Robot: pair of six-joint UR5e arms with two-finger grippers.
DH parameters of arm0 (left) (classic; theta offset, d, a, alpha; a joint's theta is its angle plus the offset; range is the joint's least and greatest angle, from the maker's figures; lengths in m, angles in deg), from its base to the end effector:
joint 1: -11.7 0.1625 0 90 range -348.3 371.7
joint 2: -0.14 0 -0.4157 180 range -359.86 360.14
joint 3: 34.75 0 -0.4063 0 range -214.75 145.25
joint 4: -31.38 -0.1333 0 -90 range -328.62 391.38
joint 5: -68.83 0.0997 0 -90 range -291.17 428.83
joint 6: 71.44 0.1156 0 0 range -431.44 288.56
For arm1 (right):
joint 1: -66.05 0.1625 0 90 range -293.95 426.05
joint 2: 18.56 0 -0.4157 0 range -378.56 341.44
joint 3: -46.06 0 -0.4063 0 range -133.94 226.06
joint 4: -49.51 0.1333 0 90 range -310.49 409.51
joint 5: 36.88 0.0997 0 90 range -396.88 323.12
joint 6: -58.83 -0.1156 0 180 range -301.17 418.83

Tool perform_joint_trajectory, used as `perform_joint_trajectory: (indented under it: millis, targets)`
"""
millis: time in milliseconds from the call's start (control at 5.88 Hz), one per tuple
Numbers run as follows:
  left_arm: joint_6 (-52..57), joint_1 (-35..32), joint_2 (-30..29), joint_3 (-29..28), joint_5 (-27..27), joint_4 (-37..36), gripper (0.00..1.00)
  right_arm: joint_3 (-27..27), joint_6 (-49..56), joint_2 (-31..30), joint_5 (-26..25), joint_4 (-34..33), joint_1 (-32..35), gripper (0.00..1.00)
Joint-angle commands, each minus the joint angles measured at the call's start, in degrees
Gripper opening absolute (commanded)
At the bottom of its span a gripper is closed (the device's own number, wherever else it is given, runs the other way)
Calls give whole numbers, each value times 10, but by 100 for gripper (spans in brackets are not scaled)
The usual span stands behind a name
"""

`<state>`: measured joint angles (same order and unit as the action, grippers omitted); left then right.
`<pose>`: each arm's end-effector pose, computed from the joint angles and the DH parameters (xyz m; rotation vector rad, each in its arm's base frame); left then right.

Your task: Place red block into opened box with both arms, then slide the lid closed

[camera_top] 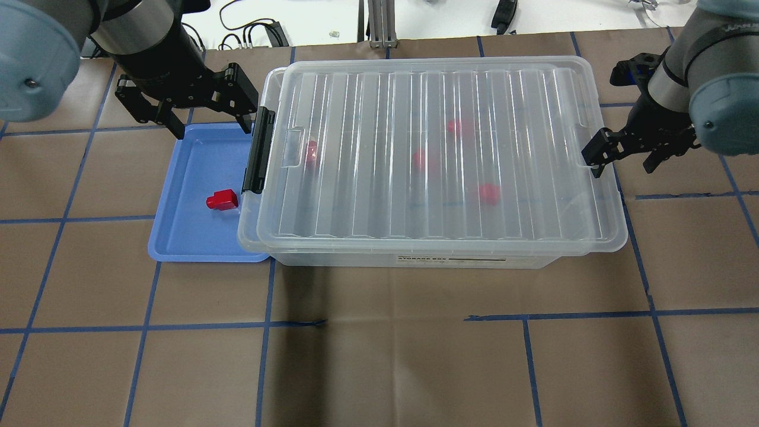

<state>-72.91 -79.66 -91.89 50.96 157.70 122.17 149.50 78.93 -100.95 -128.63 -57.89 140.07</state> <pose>-0.1480 -0.5200 0.4810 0.0026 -3.1210 0.0393 -0.0202 -0.5418 0.3069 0.1140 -3.1283 -0.1096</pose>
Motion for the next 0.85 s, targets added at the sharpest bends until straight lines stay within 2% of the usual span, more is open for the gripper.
perform_joint_trajectory:
  millis: [0,340,680]
  targets:
    - [128,21,-5,0,-5,1,98,7,1,-1,-1,-18,-13,100]
    - [346,61,-6,7,-12,10,98,6,58,-1,0,-18,-63,100]
    - [609,75,-23,9,-8,1,98,6,80,-1,-4,-18,-95,100]
